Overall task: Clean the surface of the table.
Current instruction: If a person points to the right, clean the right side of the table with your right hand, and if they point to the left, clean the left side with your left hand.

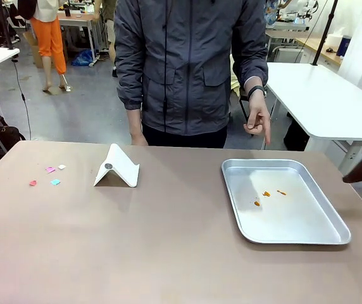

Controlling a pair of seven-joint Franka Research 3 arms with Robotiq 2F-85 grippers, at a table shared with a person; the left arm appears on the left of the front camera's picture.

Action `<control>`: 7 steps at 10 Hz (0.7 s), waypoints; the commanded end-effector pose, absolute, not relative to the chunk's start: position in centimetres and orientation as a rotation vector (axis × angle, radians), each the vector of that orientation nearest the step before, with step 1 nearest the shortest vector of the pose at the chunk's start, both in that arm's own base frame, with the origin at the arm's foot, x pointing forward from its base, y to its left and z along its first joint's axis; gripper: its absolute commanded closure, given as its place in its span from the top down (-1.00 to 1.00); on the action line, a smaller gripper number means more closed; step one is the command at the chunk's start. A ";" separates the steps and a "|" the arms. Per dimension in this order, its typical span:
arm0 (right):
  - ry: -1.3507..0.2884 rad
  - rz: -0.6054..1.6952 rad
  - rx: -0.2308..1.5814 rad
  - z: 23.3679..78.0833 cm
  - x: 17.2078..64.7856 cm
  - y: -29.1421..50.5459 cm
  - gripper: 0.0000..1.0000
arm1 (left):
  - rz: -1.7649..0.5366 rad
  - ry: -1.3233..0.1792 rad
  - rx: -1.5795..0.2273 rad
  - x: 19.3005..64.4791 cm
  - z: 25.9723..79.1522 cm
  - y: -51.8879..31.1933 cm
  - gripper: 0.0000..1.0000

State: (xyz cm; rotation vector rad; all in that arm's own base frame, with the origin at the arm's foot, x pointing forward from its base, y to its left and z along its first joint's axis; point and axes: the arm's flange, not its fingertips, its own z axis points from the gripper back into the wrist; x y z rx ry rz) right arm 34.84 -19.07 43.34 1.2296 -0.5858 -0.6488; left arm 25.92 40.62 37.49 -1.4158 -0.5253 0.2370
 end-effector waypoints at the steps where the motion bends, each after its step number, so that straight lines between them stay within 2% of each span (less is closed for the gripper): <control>1: -0.617 -0.561 0.990 46.0 37.9 -14.5 -0.88 | 0.230 -0.537 -1.413 25.7 37.8 40.7 -0.54; 4: -0.636 -0.425 0.627 47.6 42.4 -8.8 -0.88 | 0.230 -0.537 -1.413 25.7 37.8 40.7 -0.54; 7: -0.556 -0.239 0.399 45.1 45.5 -4.6 -0.88 | 0.230 -0.537 -1.413 25.7 37.8 40.7 -0.54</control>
